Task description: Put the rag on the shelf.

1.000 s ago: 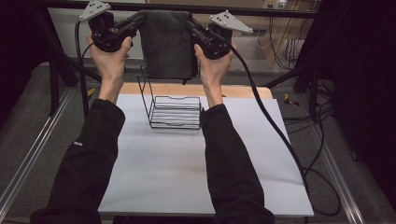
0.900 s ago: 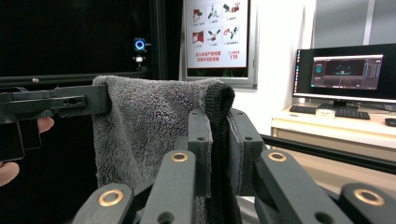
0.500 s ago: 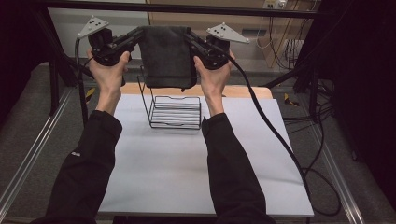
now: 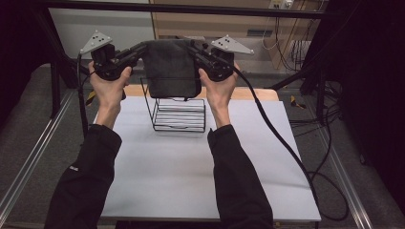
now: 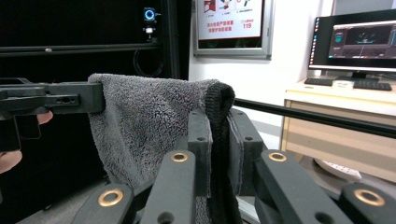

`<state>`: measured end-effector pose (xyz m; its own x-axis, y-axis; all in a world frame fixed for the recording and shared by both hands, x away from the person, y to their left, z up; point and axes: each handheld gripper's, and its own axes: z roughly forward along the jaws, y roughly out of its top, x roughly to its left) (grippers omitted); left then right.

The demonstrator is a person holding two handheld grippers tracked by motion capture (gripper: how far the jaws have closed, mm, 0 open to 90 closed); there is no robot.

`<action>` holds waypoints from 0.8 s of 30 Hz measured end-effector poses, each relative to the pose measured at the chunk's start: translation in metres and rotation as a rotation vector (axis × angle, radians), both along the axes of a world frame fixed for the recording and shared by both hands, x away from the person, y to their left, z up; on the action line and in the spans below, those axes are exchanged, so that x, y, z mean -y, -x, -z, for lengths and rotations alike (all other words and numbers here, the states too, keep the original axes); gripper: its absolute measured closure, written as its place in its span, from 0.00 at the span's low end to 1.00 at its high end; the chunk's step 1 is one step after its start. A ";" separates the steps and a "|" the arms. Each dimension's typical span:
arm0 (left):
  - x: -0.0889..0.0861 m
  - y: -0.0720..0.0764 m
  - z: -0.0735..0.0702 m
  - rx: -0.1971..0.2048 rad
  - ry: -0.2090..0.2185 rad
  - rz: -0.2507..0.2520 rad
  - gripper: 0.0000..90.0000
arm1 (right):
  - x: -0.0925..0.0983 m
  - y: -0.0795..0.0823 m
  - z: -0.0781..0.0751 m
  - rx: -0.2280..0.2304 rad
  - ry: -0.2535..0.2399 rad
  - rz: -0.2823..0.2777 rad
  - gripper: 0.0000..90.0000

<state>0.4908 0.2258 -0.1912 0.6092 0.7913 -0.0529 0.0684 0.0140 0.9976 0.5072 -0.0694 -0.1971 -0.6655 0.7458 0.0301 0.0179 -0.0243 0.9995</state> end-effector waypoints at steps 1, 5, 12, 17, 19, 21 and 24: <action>0.000 0.001 0.001 -0.003 -0.003 0.005 0.90 | 0.000 0.001 0.001 0.001 0.008 -0.002 0.91; -0.001 0.004 0.005 -0.022 -0.021 0.017 0.90 | 0.002 0.004 0.004 -0.006 0.029 -0.013 0.90; -0.002 0.007 0.012 -0.035 -0.030 0.031 0.90 | 0.004 0.008 0.011 -0.019 0.049 -0.030 0.90; -0.005 0.011 0.016 -0.056 -0.037 0.052 0.90 | 0.005 0.012 0.011 -0.023 0.071 -0.047 0.90; -0.006 0.013 0.018 -0.068 -0.045 0.059 0.90 | 0.005 0.013 0.012 -0.035 0.084 -0.055 0.90; -0.006 0.014 0.019 -0.081 -0.063 0.061 0.89 | 0.005 0.014 0.013 -0.044 0.093 -0.062 0.90; -0.007 0.018 0.021 -0.083 -0.064 0.069 0.89 | 0.005 0.016 0.015 -0.052 0.105 -0.073 0.90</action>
<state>0.4730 0.2332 -0.2127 0.6576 0.7513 -0.0558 0.1492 -0.0573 0.9871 0.4912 -0.0742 -0.2119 -0.7175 0.6965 -0.0101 0.0674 0.0838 0.9942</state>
